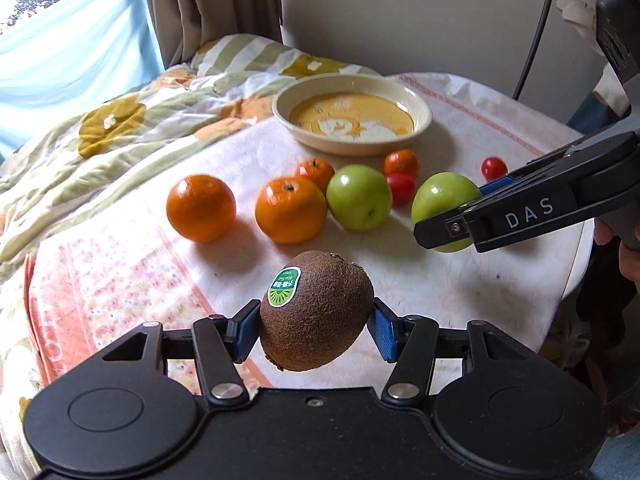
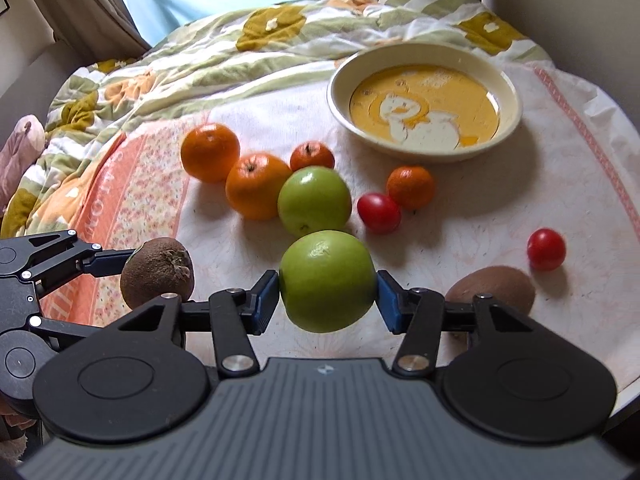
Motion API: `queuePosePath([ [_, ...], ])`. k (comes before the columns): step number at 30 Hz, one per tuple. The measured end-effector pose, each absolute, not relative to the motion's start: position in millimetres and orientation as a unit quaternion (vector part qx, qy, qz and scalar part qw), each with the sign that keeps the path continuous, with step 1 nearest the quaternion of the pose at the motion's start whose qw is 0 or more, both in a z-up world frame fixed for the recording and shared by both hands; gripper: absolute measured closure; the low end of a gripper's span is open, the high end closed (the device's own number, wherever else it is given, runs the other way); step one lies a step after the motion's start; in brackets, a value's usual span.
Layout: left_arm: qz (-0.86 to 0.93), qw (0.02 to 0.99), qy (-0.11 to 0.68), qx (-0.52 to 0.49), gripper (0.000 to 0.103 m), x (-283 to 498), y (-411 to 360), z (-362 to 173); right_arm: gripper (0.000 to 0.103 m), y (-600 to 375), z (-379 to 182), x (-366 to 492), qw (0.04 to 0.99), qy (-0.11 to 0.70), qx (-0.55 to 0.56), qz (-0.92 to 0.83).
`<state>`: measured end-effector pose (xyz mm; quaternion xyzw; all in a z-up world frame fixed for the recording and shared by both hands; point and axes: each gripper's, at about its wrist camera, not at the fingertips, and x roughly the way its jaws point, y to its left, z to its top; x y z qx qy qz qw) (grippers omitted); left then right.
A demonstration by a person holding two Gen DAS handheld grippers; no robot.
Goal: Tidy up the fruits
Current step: 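Carry kiwi and apple into the duck bowl and open both tools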
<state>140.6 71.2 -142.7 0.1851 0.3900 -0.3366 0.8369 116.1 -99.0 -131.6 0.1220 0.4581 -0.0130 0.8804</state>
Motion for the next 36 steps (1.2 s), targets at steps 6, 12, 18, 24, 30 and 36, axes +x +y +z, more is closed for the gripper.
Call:
queuePosePath([
  [6, -0.323, 0.856, 0.368, 0.168, 0.042, 142.3, 59.3, -109.9, 0.036, -117.4, -96.0, 116.1, 0.893, 0.432, 0.12, -0.025],
  [12, -0.309, 0.874, 0.343, 0.152, 0.042, 156.2, 34.1, -81.6, 0.036, -149.8, -68.3, 131.6, 0.907, 0.406, 0.109, -0.025],
  [18, -0.283, 0.889, 0.331, 0.143, 0.042, 181.2, -7.8, -61.3, 0.036, -192.1, -48.3, 163.6, 0.915, 0.391, 0.094, -0.01],
  [24, -0.257, 0.898, 0.333, 0.131, 0.042, 217.8, -51.2, -61.8, 0.036, -231.0, -51.8, 208.8, 0.918, 0.392, 0.064, 0.01],
  [30, -0.232, 0.897, 0.358, 0.117, 0.042, 263.9, -86.7, -91.2, 0.036, -268.5, -70.4, 258.8, 0.915, 0.396, 0.068, 0.04],
  [36, -0.211, 0.889, 0.381, 0.14, 0.042, 302.3, -122.1, -125.2, 0.036, -291.1, -91.8, 304.2, 0.909, 0.406, 0.064, 0.067],
])
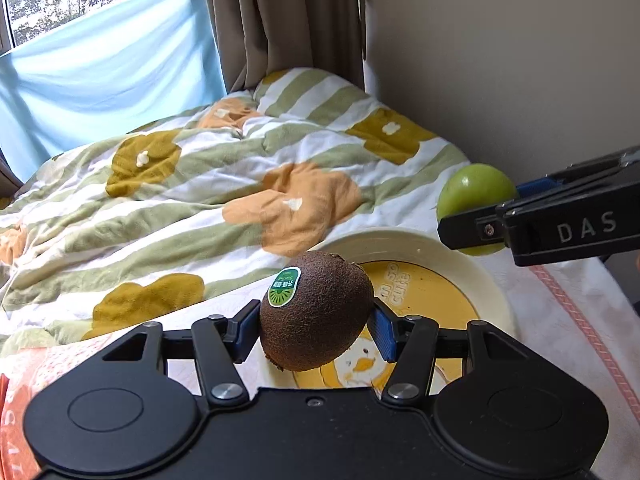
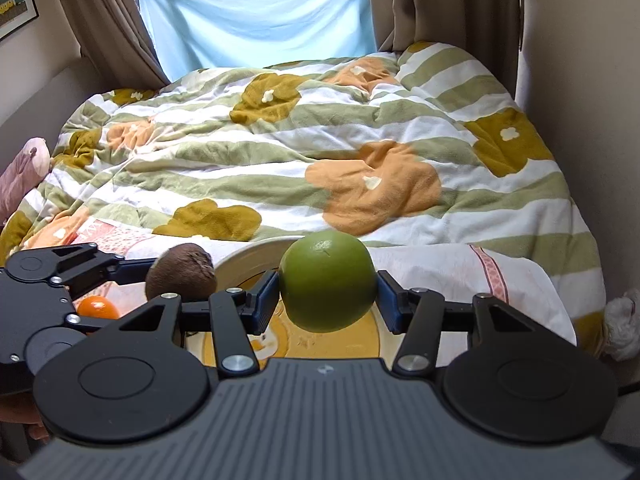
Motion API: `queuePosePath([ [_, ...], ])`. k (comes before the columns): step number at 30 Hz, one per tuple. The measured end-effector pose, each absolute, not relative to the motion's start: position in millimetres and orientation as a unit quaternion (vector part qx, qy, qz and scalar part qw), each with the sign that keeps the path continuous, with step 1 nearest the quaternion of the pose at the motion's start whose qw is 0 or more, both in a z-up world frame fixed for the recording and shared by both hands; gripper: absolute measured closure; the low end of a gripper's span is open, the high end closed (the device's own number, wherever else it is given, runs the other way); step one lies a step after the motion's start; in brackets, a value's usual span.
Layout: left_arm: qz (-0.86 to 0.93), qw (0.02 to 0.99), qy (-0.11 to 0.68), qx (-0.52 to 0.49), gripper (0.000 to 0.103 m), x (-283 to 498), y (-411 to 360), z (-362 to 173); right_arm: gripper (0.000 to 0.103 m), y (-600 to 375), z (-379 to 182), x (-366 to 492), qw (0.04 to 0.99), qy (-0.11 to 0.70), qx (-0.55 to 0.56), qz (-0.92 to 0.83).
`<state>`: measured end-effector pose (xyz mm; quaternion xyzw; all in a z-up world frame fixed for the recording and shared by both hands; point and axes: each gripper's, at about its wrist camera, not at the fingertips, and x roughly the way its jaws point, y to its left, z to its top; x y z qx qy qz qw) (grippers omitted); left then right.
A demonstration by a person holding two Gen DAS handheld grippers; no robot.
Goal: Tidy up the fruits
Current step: 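Carry kiwi and apple into the duck bowl and open both tools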
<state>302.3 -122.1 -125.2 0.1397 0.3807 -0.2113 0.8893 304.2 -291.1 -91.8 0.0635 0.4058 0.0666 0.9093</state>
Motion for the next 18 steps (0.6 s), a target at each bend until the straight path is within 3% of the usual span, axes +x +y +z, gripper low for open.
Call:
queuePosePath([
  [16, -0.187, 0.874, 0.386, 0.23, 0.04, 325.5, -174.0, -175.6, 0.036, -321.0, -132.4, 336.7, 0.892, 0.436, 0.067, 0.092],
  [18, -0.185, 0.876, 0.378, 0.236, 0.022, 323.4, -176.2, -172.3, 0.036, -320.7, -132.2, 336.9, 0.891, 0.438, 0.067, 0.095],
])
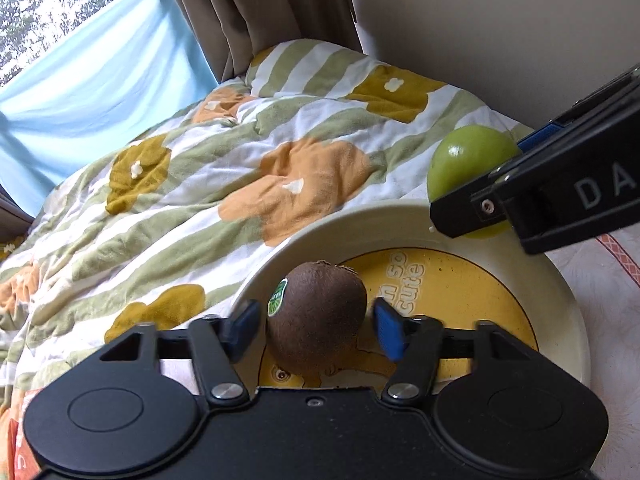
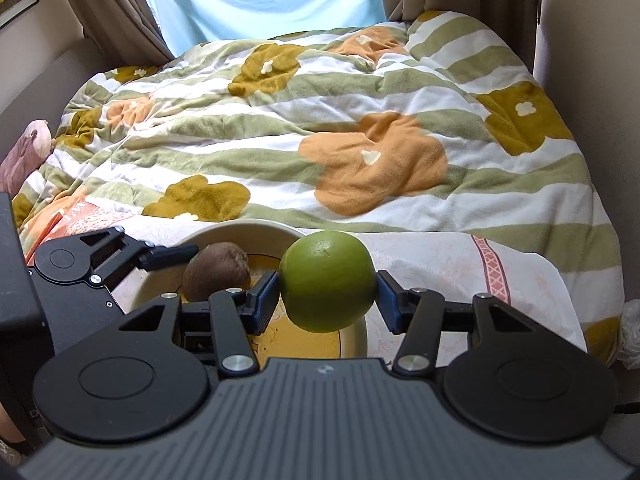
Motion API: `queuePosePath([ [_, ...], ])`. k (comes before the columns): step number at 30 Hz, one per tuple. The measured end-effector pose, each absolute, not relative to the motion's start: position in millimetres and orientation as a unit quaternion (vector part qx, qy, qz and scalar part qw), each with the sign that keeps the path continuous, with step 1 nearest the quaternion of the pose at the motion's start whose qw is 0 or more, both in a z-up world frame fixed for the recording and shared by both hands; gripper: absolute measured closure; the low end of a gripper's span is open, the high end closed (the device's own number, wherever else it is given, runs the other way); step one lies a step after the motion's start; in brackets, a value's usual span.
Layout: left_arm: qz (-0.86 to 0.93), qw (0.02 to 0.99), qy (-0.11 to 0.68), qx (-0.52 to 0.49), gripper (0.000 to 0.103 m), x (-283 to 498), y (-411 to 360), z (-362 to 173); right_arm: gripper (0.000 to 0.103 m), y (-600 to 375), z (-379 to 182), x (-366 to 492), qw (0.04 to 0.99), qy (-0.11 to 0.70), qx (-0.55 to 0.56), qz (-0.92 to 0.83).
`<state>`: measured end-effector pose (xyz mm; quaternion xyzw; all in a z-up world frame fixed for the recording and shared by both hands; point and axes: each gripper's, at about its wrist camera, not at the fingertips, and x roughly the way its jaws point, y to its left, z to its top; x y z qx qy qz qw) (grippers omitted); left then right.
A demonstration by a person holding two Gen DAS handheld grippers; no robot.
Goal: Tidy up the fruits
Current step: 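Carry kiwi and apple into the duck bowl and open both tools, then lift both tools away from the bowl back over the cloth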
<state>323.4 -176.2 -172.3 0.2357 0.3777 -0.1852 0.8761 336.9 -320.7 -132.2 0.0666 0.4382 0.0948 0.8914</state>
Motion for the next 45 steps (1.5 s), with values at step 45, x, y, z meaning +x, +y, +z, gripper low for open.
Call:
queuePosePath([
  [45, -0.115, 0.903, 0.404, 0.094, 0.007, 256.6, -79.4, -116.8, 0.0, -254.9, -153.5, 310.4, 0.91, 0.391, -0.085, 0.108],
])
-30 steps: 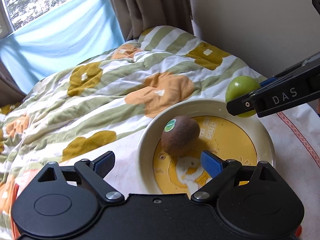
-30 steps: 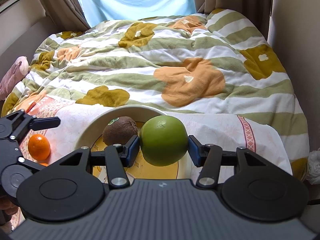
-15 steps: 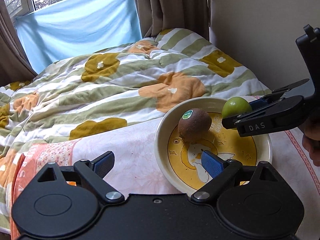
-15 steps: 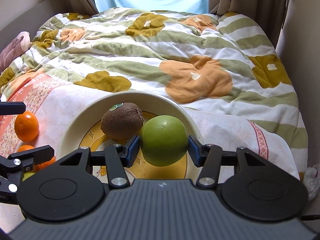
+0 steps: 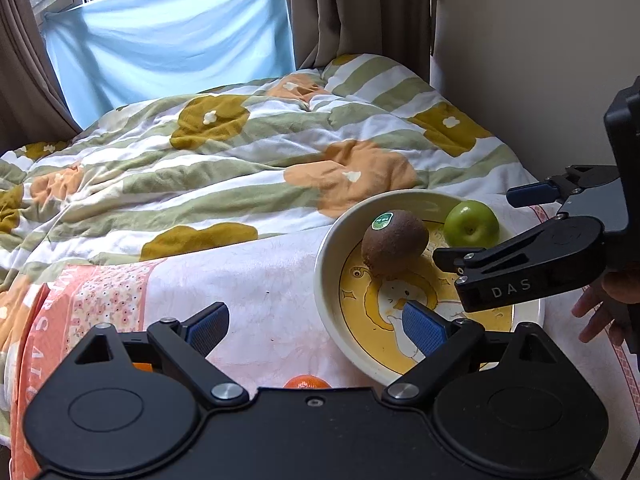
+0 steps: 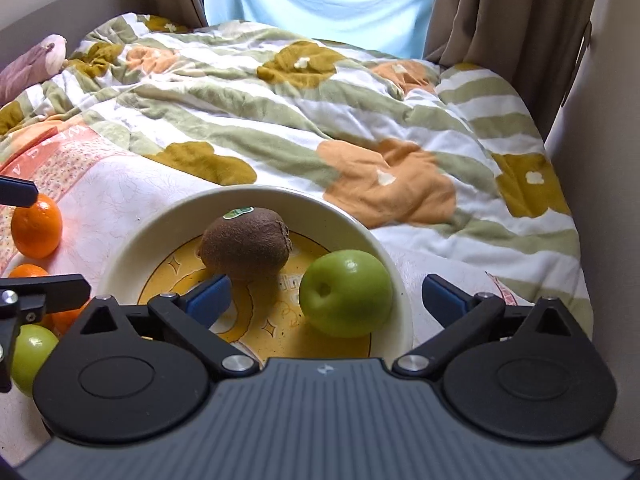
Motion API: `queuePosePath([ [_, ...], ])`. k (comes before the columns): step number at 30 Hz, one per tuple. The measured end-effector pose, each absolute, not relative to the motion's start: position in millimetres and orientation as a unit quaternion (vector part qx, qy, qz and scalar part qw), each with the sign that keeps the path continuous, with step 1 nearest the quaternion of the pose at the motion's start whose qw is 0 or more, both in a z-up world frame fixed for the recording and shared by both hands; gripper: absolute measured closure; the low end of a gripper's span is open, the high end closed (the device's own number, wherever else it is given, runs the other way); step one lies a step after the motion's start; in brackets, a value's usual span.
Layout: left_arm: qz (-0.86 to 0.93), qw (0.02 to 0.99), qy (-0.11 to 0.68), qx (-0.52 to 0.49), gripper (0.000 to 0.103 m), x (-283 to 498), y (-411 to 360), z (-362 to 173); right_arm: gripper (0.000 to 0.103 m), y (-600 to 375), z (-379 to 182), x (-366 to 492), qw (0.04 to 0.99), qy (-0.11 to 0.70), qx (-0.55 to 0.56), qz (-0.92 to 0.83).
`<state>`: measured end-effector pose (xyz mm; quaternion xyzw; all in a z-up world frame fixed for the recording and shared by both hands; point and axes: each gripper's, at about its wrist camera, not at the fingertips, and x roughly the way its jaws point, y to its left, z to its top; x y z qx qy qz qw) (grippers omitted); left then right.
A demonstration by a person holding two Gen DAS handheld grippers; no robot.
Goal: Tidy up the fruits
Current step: 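Lift both tools away from the bowl back over the cloth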
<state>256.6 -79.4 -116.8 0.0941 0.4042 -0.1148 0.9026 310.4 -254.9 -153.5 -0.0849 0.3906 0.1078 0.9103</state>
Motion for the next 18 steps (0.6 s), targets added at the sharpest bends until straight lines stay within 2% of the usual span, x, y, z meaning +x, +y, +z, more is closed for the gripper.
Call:
queuePosePath([
  [18, -0.097, 0.925, 0.359, 0.083, 0.007, 219.6, -82.3, -70.6, 0.0, -268.1, -97.3, 265.3, 0.926, 0.351, -0.066, 0.126],
])
